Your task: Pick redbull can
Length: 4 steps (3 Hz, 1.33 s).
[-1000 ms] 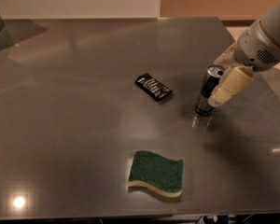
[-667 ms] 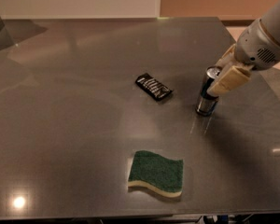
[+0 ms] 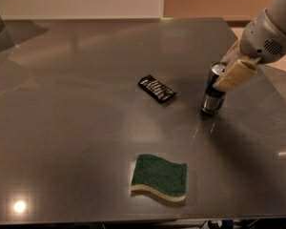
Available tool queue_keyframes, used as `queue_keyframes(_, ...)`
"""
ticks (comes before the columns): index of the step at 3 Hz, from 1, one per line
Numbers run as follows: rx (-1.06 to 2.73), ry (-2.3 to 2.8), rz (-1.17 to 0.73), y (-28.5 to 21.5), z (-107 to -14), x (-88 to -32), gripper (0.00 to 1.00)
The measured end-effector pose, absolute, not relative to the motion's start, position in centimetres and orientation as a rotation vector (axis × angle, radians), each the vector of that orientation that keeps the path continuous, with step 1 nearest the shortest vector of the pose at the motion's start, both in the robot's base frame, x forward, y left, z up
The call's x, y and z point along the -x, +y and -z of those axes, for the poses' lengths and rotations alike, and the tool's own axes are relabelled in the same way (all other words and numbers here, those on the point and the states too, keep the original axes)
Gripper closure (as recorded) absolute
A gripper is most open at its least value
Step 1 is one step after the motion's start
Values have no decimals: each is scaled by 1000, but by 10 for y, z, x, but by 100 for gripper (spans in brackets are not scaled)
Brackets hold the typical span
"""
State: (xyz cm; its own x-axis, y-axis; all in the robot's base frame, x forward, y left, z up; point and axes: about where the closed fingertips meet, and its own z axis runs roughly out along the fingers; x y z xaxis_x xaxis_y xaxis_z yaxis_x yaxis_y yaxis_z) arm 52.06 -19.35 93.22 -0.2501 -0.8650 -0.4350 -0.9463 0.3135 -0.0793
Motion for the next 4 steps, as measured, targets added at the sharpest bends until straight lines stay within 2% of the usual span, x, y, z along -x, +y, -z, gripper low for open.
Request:
queue_keyframes(1, 1651, 2146, -282, -187, -959, -520, 100)
queue_keyframes(3, 1740, 2009, -331, -163, -1025, -512, 100)
queue_keyframes(4, 1740, 2009, -331, -163, -1025, -512, 100)
